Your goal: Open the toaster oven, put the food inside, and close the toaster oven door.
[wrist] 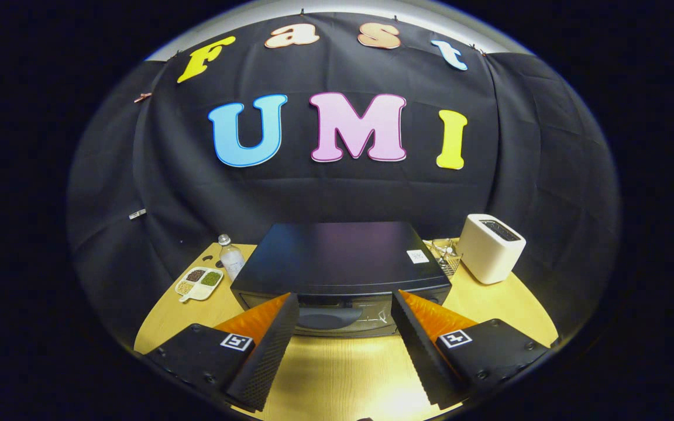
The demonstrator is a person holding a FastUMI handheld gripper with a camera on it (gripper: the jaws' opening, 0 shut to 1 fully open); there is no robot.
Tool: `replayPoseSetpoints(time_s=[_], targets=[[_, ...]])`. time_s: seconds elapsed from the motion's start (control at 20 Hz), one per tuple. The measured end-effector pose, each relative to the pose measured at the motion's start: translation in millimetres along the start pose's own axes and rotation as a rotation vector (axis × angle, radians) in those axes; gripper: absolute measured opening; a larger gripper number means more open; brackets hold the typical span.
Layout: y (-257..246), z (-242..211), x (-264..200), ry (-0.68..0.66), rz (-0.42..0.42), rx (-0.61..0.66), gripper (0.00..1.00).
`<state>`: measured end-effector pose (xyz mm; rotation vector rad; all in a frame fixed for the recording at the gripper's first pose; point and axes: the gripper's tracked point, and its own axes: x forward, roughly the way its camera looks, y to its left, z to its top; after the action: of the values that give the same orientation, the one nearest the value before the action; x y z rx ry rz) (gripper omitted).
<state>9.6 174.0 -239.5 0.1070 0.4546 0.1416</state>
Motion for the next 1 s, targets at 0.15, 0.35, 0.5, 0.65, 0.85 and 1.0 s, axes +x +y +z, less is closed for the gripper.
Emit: replayPoseSetpoints(time_s=[0.15,0.35,0.5,0.65,0.85,1.0], targets=[[-3.6,10.0,-14.6,-0.017,0.018,0.005,0.99],[-19.9,41.3,-35.4,-0.079,0.012,0.023,0.99],[-36.5,74.1,-52.1,-0.148,-0.003,0.033,0.99],[-56.3,107.0,-69.6,-0.219,-0.030,0.035,0.99],[-83.4,155.7,-98.8,-0.328,-0.066,0.003,0.99],[-99.3,188.5,-114.1,-0.390,-0.064,-0.020,0.98]])
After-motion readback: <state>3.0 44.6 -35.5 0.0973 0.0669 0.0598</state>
